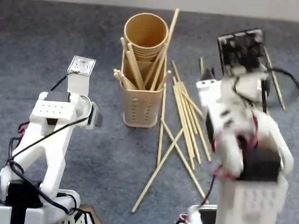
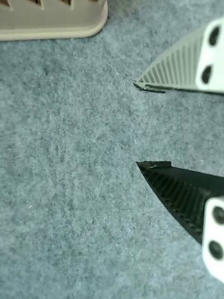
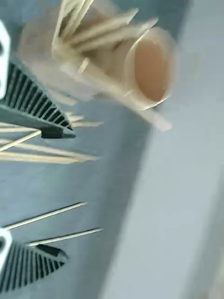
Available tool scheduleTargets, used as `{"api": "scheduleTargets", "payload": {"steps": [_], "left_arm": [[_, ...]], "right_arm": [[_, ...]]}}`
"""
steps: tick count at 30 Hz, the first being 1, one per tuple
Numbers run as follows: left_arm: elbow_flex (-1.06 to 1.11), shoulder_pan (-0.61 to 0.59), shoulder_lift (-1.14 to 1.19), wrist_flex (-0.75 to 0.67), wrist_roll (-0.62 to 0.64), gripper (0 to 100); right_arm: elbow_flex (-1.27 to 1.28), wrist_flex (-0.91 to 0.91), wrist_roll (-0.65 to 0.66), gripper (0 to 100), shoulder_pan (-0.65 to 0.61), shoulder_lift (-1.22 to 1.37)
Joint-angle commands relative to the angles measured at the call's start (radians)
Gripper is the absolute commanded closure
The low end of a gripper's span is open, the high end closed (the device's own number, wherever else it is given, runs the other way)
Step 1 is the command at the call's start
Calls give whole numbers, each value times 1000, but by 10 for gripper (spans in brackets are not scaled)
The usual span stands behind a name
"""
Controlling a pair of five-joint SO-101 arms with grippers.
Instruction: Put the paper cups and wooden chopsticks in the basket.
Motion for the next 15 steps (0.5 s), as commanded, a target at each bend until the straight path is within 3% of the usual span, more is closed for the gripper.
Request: {"api": "scheduleTargets", "payload": {"steps": [1,6,15], "left_arm": [[-2,19,-31,-5,-8,748],[-2,19,-31,-8,-8,748],[-2,19,-31,-3,-8,748]], "right_arm": [[334,-116,129,650,134,1],[716,-403,186,650,189,87],[487,-478,180,650,265,550]]}}
